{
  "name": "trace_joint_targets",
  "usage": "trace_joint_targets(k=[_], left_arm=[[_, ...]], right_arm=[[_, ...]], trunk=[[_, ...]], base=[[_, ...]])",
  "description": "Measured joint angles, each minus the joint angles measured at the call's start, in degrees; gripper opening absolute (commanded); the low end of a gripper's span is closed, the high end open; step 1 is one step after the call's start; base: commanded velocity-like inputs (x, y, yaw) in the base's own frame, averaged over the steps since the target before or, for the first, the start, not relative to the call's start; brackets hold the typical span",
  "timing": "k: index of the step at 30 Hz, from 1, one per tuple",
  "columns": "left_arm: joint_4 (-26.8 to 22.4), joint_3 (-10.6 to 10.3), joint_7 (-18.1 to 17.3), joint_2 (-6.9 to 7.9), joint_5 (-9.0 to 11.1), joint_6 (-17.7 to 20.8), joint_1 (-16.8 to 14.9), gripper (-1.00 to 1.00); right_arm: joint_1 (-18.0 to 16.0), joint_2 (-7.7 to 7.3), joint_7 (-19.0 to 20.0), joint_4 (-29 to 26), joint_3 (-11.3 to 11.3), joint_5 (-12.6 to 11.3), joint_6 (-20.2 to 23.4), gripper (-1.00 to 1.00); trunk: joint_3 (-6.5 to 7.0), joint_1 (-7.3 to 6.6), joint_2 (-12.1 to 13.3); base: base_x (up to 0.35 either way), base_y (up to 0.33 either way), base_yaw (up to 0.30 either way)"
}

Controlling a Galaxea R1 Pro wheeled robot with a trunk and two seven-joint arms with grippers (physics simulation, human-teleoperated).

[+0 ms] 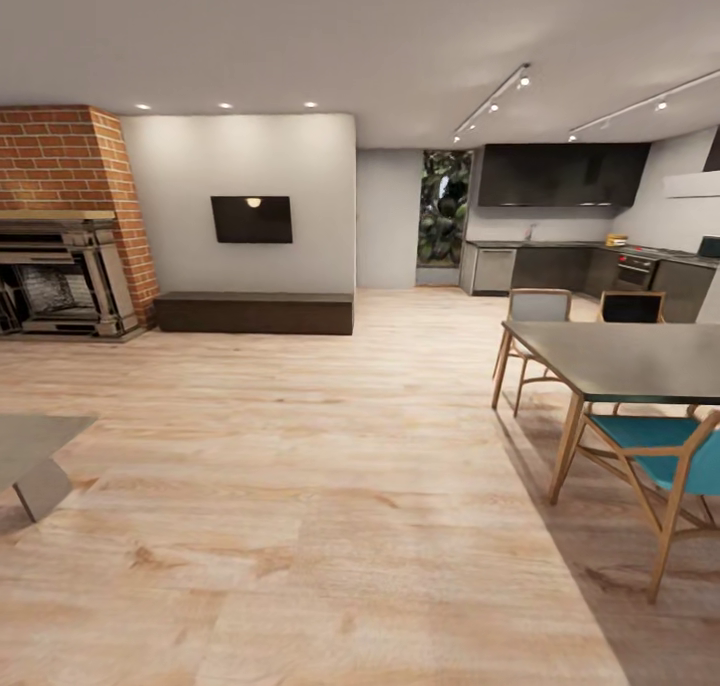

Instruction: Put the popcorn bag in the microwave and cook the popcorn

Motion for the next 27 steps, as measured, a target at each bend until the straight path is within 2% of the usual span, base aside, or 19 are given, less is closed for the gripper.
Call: trace_joint_targets(k=[27], left_arm=[[0.0, 0.0, 0.0, -0.09, -0.1, -0.6, 0.0, 1.0]], right_arm=[[0.0, 0.09, -0.2, 0.0, 0.0, 0.0, 0.0, 1.0]], trunk=[[0.0, 0.0, 0.0]], base=[[0.324, 0.0, 0.0]])
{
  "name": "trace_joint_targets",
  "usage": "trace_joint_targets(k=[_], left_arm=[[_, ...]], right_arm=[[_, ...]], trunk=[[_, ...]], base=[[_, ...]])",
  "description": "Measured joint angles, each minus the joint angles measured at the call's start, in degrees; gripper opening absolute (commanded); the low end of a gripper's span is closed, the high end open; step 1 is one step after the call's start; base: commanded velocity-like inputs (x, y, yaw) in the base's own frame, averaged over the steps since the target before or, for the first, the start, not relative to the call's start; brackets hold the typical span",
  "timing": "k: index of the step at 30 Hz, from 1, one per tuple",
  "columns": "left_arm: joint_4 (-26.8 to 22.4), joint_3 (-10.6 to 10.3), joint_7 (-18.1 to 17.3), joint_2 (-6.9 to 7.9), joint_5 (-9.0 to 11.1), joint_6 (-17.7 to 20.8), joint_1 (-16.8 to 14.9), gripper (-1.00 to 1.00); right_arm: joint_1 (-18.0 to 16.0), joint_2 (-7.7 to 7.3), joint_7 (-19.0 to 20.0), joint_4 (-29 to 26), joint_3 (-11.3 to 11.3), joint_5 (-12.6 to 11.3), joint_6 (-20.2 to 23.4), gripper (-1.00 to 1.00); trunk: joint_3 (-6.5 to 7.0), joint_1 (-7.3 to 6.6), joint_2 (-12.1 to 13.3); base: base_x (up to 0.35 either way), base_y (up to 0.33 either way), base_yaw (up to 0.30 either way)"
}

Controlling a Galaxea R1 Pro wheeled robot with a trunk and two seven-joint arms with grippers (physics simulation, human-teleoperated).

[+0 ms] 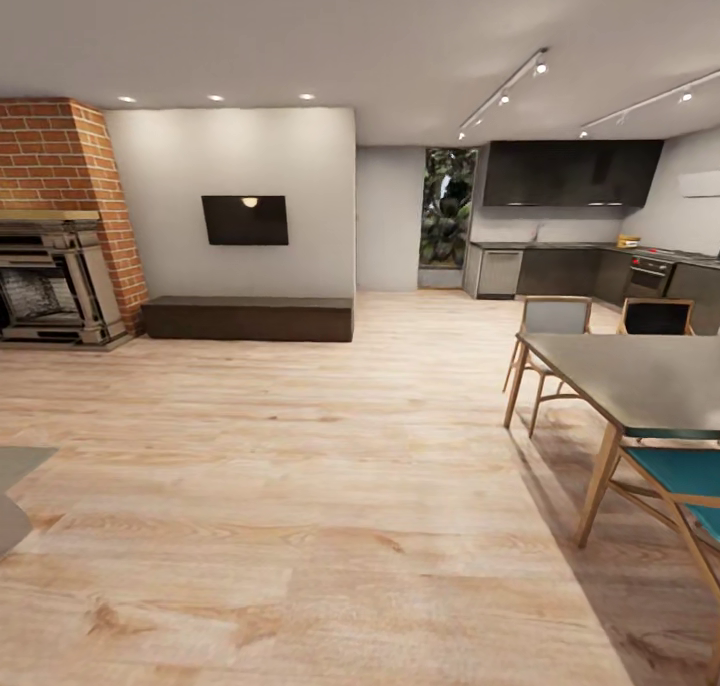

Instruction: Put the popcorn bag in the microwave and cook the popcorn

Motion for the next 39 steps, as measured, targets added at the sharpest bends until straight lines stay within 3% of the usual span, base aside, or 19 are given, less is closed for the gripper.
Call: trace_joint_targets(k=[39], left_arm=[[0.0, 0.0, 0.0, 0.09, 0.0, 0.0, 0.0, 1.0]], right_arm=[[0.0, -0.09, 0.2, 0.0, 0.0, 0.2, -0.1, 1.0]], trunk=[[0.0, 0.0, 0.0]], base=[[0.324, 0.0, 0.0]])
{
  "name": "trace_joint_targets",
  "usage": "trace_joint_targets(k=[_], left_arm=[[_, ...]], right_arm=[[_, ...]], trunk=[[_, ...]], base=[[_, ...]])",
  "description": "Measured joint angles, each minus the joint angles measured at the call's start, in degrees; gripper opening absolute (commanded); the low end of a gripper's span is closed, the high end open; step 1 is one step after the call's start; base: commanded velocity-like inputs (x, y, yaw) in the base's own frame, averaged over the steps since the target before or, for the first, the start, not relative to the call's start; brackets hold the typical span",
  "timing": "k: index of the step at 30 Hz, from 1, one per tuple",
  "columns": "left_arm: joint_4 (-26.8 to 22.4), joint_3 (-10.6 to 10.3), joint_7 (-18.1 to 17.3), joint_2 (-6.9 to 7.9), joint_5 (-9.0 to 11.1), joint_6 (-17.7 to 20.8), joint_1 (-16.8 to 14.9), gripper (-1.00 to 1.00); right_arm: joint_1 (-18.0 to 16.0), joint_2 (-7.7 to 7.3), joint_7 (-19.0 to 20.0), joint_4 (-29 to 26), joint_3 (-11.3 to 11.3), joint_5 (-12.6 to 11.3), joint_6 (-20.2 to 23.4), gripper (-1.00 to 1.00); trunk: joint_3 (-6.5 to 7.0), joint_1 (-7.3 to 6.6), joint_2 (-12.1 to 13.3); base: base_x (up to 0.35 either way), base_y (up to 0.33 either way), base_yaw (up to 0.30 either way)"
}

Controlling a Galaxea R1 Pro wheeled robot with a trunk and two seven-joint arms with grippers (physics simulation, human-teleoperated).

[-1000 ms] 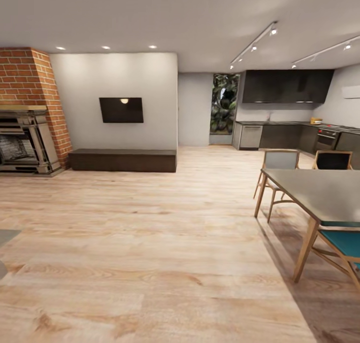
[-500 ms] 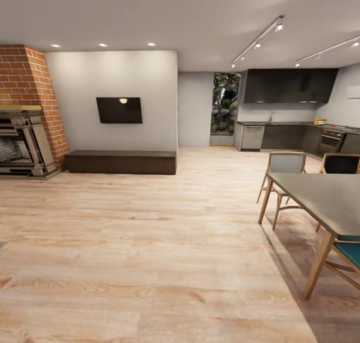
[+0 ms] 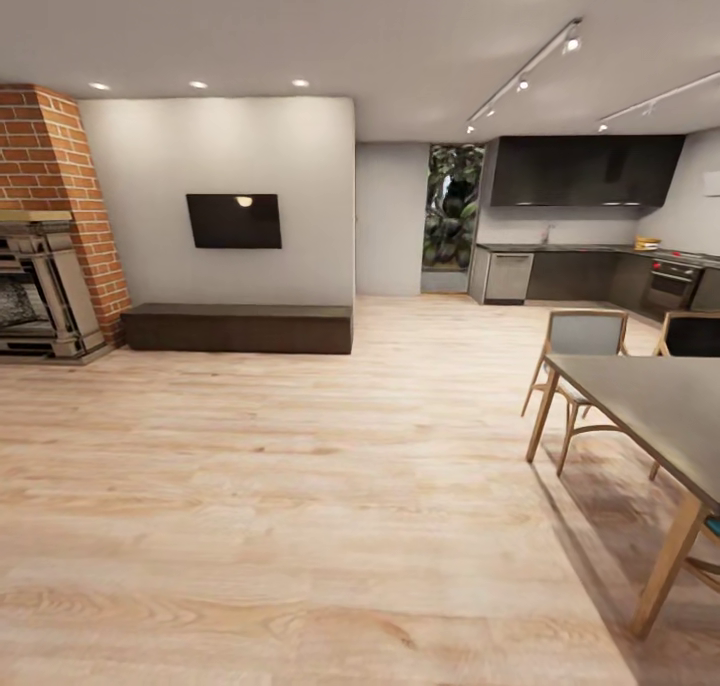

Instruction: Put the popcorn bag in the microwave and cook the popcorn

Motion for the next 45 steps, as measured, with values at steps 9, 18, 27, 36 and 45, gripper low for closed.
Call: trace_joint_targets(k=[9, 18, 27, 36, 45], left_arm=[[0.0, 0.0, 0.0, 0.0, 0.0, 0.0, 0.0, 1.0], [0.0, 0.0, 0.0, -0.03, 0.0, 0.0, 0.0, 1.0], [0.0, 0.0, 0.0, -0.09, 0.0, 0.0, 0.0, 1.0], [0.0, 0.0, 0.0, -0.09, 0.0, 0.0, 0.0, 1.0], [0.0, 0.0, 0.0, 0.0, 0.0, 0.0, 0.0, 1.0]], right_arm=[[0.0, 0.08, 0.0, 0.0, 0.1, 0.0, 0.2, 1.0], [0.0, 0.0, 0.0, 0.0, 0.0, 0.0, 0.0, 1.0], [0.0, 0.0, -0.1, 0.0, 0.0, -0.1, 0.0, 1.0], [0.0, 0.0, 0.0, 0.0, 0.0, -0.1, 0.0, 1.0], [0.0, 0.0, -0.1, 0.0, 0.0, -0.1, 0.0, 1.0]], trunk=[[0.0, 0.0, 0.0], [0.0, 0.0, 0.0], [0.0, 0.0, 0.0], [0.0, 0.0, 0.0], [0.0, 0.0, 0.0]], base=[[0.324, 0.0, 0.0], [0.324, 0.0, 0.0], [0.324, 0.0, 0.0], [0.324, 0.0, 0.0], [0.324, 0.0, 0.0]])
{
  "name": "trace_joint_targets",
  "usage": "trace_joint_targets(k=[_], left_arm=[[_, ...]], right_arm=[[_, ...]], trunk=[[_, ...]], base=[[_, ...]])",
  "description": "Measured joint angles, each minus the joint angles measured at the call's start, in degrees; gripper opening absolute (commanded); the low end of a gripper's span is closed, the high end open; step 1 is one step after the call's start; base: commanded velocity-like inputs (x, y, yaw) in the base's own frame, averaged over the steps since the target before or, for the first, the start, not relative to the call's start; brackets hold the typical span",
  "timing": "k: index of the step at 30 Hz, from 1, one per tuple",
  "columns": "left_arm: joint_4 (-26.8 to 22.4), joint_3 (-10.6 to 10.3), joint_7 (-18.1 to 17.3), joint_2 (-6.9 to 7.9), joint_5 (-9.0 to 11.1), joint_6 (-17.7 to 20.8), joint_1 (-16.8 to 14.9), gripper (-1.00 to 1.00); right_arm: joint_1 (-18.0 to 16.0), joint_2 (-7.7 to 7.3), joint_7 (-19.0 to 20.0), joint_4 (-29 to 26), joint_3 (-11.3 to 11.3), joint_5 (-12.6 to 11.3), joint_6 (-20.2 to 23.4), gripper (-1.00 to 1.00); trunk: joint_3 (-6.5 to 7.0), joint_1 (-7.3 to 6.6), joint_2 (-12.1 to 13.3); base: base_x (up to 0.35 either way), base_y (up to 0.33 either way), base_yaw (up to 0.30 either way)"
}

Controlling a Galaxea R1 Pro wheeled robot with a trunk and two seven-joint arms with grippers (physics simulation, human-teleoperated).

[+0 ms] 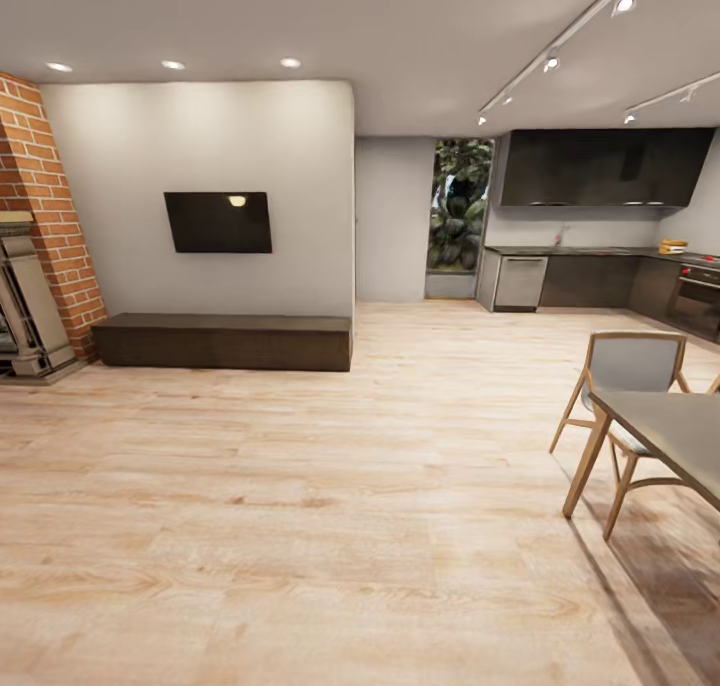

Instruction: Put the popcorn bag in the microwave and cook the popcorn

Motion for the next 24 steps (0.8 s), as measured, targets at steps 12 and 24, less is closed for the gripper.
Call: trace_joint_targets(k=[12, 24], left_arm=[[0.0, 0.0, 0.0, -0.02, 0.0, 0.0, 0.0, 1.0], [0.0, 0.0, 0.0, 0.0, 0.0, -0.1, 0.0, 1.0]], right_arm=[[0.0, 0.0, 0.0, 0.0, 0.0, 0.0, 0.0, 1.0], [0.0, 0.0, 0.0, 0.0, 0.0, 0.0, -0.1, 1.0]], trunk=[[0.0, 0.0, 0.0], [0.0, 0.0, 0.0]], base=[[0.324, 0.0, 0.0], [0.324, 0.0, 0.0]])
